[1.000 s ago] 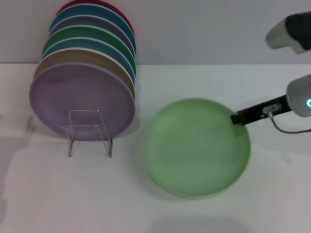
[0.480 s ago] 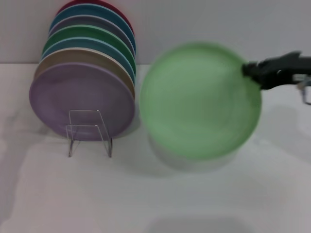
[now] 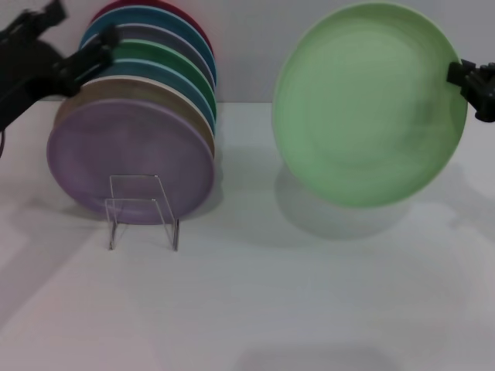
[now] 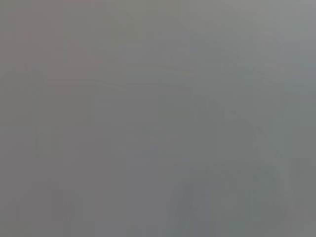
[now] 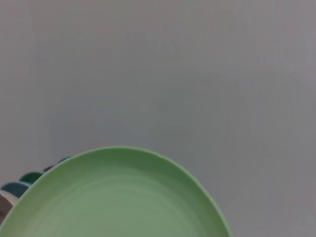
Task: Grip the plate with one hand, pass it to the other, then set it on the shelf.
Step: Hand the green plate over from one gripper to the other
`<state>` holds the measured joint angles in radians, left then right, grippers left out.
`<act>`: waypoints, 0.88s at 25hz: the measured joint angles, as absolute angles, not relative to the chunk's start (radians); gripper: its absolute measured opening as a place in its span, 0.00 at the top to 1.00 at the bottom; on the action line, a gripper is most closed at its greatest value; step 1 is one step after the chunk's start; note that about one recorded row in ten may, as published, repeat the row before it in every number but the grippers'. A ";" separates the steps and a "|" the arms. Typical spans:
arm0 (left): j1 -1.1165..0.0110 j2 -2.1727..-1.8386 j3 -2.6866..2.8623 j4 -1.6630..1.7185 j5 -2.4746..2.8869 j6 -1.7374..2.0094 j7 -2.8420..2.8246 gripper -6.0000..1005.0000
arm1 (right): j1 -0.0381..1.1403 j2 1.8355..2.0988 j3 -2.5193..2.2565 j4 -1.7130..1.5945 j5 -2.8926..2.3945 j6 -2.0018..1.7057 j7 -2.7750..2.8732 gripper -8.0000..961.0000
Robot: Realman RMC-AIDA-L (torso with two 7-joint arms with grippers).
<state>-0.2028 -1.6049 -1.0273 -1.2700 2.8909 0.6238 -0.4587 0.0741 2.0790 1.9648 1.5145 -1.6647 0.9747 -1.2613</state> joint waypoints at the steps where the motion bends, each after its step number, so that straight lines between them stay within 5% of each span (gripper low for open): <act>1: -0.207 -1.582 -1.022 -1.314 2.891 0.574 -0.475 0.18 | 0.079 2.079 1.970 1.495 -1.657 0.975 -1.288 0.98; 3: -0.231 -1.513 -1.000 -1.430 2.891 0.462 -0.523 0.18 | 0.089 2.079 1.979 1.463 -1.644 0.974 -1.327 0.98; 4: -0.231 -1.513 -1.000 -1.430 2.891 0.462 -0.523 0.18 | 0.095 2.078 1.981 1.449 -1.637 0.974 -1.342 0.98; 5: -0.254 -1.465 -0.982 -1.509 2.891 0.387 -0.555 0.18 | 0.100 2.077 1.983 1.435 -1.627 0.974 -1.361 0.98; 10: -0.275 -1.430 -0.977 -1.636 2.891 0.238 -0.562 0.19 | 0.117 2.076 1.995 1.400 -1.609 0.974 -1.403 0.98; 14: -0.279 -1.486 -1.015 -1.754 2.888 -0.036 -0.436 0.20 | 0.122 2.076 1.997 1.393 -1.606 0.978 -1.408 0.98; 15: -0.278 -1.533 -1.045 -1.792 2.879 -0.148 -0.366 0.20 | 0.122 2.076 1.998 1.393 -1.606 0.983 -1.413 0.98; 22: -0.277 -1.575 -1.087 -1.832 2.733 -0.249 -0.170 0.21 | 0.119 2.077 2.004 1.389 -1.603 1.010 -1.456 0.98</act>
